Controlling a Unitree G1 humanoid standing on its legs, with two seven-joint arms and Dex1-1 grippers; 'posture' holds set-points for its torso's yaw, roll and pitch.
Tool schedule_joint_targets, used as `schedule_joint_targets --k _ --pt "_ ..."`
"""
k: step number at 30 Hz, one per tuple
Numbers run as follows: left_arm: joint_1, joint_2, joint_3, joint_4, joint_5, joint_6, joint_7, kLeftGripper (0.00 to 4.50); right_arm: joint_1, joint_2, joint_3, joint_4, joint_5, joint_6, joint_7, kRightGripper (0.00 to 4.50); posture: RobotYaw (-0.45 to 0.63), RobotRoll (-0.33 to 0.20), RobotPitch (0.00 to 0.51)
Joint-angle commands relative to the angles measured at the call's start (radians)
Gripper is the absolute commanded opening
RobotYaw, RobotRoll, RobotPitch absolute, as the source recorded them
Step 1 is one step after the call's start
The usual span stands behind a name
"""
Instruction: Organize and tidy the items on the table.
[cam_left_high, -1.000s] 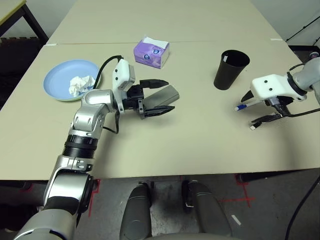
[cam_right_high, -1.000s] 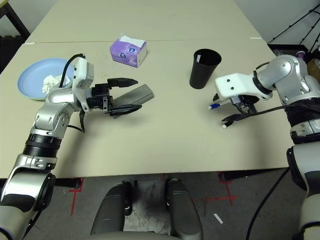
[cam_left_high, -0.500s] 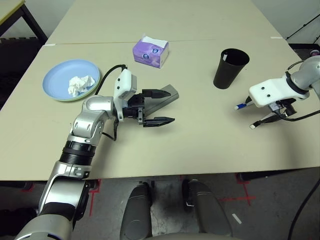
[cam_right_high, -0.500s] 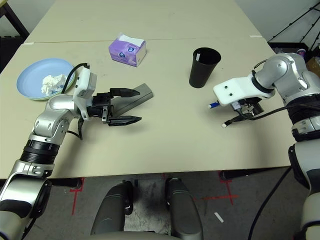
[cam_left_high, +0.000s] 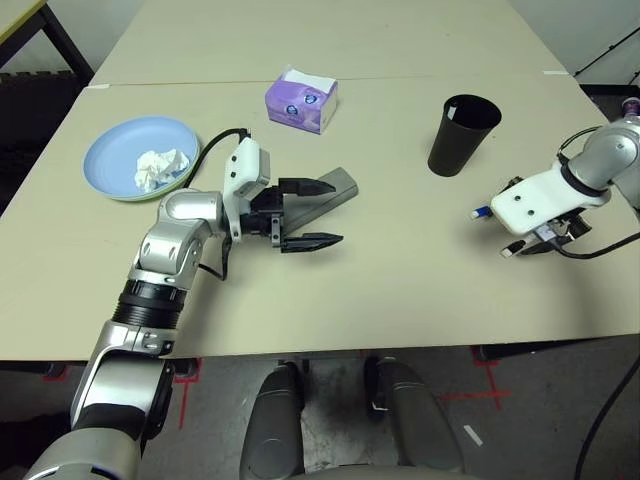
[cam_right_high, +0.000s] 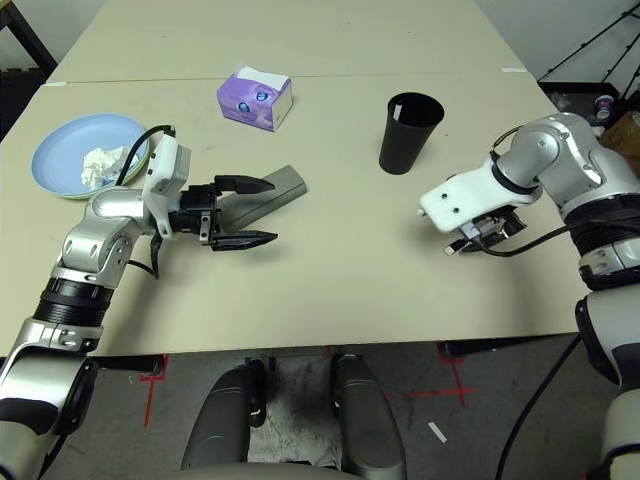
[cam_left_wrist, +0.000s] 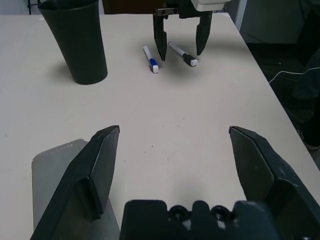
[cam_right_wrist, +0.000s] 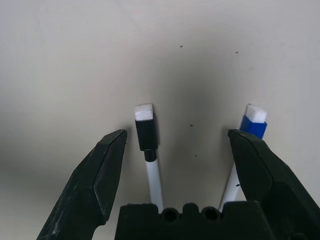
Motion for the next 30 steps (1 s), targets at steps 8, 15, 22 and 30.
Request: schedule_joint_targets --k 8,15,22,30 --pt "-0.005 0.004 -0.006 0.005 0.014 -0.014 -0.001 4.46 0.03 -0.023 0.016 -0.045 -0.017 -0.007 0.004 4.5 -0.08 0.0 0.217" --pt "-0.005 0.008 -0.004 0.004 0.014 -0.012 0.001 4.46 0.02 -0.024 0.028 -0.031 -0.037 -0.018 0.004 4.5 -0.08 0.0 0.217" --pt "-0.001 0.013 -0.004 -0.011 0.009 0.0 0.006 4.46 0.029 -0.016 0.034 -0.029 -0.051 -0.03 -0.027 4.5 -0.08 0.0 0.219" --pt "-0.004 0.013 0.0 -0.002 0.009 0.009 0.019 4.5 0.047 -0.013 0.035 -0.054 -0.04 -0.008 -0.015 4.11 -0.08 0.0 0.218"
